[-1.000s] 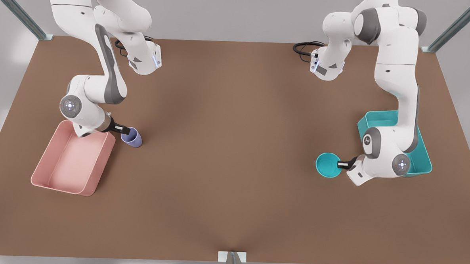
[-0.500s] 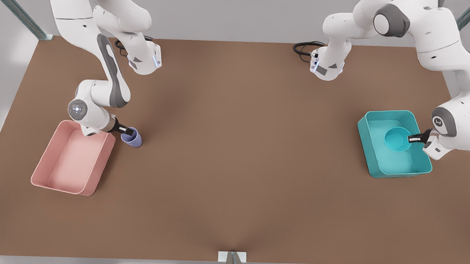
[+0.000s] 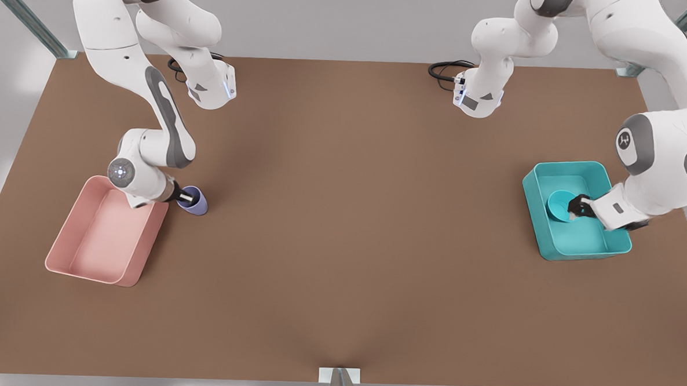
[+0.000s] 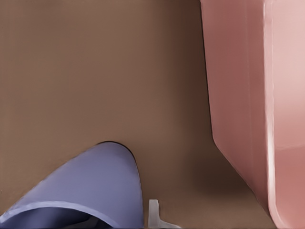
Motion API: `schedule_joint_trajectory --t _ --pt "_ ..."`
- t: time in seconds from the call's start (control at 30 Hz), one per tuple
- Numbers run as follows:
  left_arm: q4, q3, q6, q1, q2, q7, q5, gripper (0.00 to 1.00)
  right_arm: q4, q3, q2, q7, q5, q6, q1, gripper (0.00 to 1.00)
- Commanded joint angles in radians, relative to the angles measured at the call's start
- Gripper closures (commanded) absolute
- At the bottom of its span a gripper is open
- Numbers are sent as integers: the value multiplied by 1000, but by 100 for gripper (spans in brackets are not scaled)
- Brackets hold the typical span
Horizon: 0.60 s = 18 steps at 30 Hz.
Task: Put the bowls and cups in different boxes
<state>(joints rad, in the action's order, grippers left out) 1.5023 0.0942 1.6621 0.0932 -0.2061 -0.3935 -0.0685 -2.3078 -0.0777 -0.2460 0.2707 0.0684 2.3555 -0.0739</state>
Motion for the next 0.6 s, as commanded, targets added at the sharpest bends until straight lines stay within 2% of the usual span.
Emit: schedule_joint_trajectory --t 0.0,0.03,0.1,0.17,0.23,0.3,0.43,0.5,0.57 --pt "-54 -64 -251 46 28 398 -53 0 21 0 -1 10 -16 -44 3 79" --pt "-151 -88 -300 57 -9 401 -51 0 41 0 -2 9 4 -70 5 79" --pt "-162 -93 -306 57 -26 401 -50 0 97 -4 7 5 5 -133 6 79" --pt "-162 -119 -308 59 -27 401 -53 0 298 -17 11 -67 11 -354 14 79" --pt "-214 -148 -309 56 -26 403 -56 0 432 -7 40 -387 21 -441 -3 79" --pt "-226 -148 -357 54 -24 404 -53 0 507 1 30 -655 5 -452 -59 79" --pt "-231 -142 -357 31 -41 407 -53 0 611 141 -1 -804 -81 -499 -81 79" --pt "-229 -142 -358 22 -42 407 -48 0 645 203 -97 -811 -84 -495 -86 79" --pt "-226 -142 -364 17 -56 407 -47 0 653 214 -197 -798 -79 -444 -109 79"
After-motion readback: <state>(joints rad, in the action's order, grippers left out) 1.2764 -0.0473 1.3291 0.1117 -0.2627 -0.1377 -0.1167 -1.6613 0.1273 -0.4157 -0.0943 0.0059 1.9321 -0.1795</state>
